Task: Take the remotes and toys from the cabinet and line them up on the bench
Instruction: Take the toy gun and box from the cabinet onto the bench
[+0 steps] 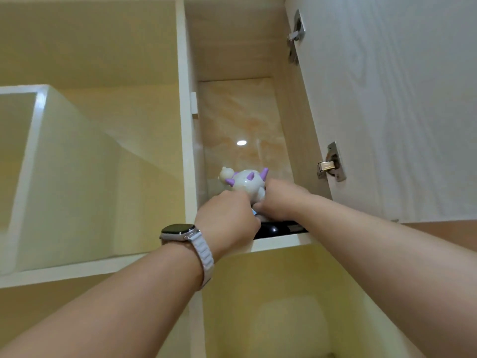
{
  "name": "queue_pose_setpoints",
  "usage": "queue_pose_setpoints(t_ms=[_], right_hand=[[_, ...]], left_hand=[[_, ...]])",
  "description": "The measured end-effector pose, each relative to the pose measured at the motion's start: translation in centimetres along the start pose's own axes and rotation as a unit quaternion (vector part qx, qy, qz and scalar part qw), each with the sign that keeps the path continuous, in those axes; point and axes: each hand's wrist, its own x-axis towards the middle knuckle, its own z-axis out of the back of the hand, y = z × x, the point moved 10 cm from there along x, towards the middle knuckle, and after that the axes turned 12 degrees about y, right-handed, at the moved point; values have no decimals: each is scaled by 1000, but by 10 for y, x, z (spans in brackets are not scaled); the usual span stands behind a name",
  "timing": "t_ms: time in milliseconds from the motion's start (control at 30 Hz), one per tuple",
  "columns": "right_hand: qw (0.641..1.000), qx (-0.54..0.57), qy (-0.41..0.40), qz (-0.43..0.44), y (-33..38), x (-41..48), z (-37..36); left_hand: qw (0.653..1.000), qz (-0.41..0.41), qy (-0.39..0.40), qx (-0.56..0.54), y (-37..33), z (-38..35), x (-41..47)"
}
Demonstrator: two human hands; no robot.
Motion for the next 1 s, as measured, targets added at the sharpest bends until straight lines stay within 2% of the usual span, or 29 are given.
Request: queue_pose_setpoints(t_ms=[167,333,467,667,767,867,1000], right_hand=[[998,-32,21,-59,-7,-4,5],[998,-20,-46,-41,-8,-12,19],[988,53,-143,16,-5,-37,36],[928,230,-281,87,-4,-101,57],[892,294,-325,111,-5,-133,61],[875,307,-354,121,-3,-163,61],[854,326,-385,130,-3,-209,58]], left_hand=[[999,7,-48,5,-4,9,-7],[995,3,-101,-18,-4,18,-12],[988,-8,-148,-44,-7,28,-24],[948,-94,-303,-11,-23,53,-74],[930,-110,-343,-71,-21,63,-109],[916,-95,-351,-170,-5,66,-141],[869,-152,-367,-293,0,65,-188]])
